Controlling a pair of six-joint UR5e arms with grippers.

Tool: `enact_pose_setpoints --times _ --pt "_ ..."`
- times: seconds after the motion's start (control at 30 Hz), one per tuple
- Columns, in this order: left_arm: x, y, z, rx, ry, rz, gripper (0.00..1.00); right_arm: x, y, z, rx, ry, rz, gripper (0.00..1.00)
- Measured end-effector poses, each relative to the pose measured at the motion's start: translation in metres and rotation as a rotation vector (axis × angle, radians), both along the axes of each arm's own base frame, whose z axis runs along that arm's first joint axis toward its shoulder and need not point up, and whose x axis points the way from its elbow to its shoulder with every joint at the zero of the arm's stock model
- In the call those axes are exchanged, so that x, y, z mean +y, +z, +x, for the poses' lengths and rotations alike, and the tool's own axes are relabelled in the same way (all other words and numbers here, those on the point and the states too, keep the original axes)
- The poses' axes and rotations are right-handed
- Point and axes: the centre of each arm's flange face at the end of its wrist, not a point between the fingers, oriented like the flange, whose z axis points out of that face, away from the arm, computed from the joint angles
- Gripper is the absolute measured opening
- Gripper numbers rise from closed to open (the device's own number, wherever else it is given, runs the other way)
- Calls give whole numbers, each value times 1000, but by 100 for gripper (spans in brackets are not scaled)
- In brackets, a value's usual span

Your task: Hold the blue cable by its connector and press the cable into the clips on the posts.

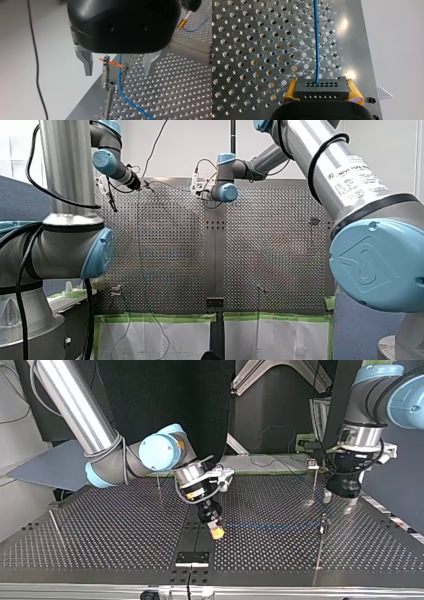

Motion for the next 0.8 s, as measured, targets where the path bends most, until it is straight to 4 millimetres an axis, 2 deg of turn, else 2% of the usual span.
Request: enact_pose_setpoints --times 0.47,0.8 --pt "-8 3 -4 -12 -22 120 100 -2 -1 -2 6 -5 4 0" --pt "-6 4 -3 -29 -20 200 100 -4 -1 -4 7 -12 8 0"
